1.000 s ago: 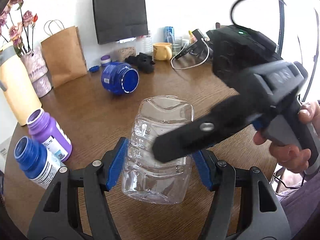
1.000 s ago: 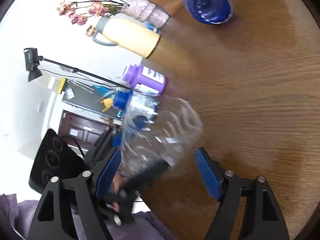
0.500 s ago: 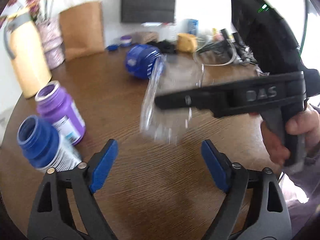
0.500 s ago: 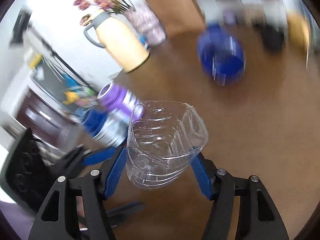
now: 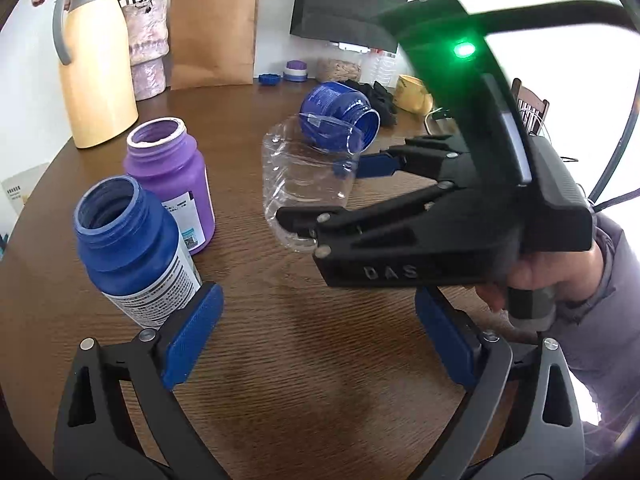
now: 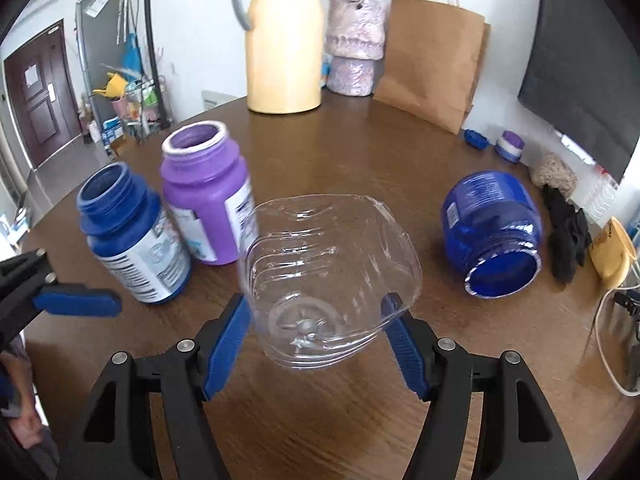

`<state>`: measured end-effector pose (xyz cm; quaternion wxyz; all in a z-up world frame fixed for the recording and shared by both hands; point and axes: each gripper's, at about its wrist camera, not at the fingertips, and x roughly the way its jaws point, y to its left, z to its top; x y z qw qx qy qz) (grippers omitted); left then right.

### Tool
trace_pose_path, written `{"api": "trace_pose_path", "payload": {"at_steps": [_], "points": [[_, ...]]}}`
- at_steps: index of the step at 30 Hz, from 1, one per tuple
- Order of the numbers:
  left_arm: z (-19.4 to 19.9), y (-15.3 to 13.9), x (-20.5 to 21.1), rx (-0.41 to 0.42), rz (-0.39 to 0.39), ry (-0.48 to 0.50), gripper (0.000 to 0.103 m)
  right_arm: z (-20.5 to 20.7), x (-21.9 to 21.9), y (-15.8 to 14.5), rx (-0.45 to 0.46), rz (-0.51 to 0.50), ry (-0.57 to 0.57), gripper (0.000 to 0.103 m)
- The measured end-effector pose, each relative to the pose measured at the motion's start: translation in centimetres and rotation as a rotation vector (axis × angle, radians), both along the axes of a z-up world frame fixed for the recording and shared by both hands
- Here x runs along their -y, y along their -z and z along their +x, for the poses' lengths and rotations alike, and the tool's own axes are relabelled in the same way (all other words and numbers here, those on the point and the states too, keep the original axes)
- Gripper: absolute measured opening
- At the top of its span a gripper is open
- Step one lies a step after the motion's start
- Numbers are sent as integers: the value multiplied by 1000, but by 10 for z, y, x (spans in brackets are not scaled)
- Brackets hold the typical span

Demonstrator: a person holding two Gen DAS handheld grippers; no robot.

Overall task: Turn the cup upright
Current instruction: 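Lower the upright clear bottle onto the table with the right tool, then open the right tool and pull it back from the bottle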

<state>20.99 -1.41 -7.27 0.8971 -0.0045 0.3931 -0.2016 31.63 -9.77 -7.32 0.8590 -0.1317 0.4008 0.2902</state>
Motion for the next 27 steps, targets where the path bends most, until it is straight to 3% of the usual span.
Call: {"api": "trace_pose_path", "payload": {"at_steps": [5, 14, 18, 20, 27], "points": [[4, 0, 2, -8, -8, -4, 96, -6, 10, -11, -26, 74, 9, 73], [-12, -27, 5, 73, -13, -20, 96, -38, 45, -47, 12, 125, 78, 77], [-34, -46, 5, 125, -10, -33, 97, -75, 70, -68, 52, 148, 127, 77], [-50, -57, 5, 155, -12, -47, 103, -95, 80, -78, 65, 158, 162, 77], [-106, -89, 4, 246, -6, -102, 103, -167, 99, -101, 109, 193, 273, 81]]}}
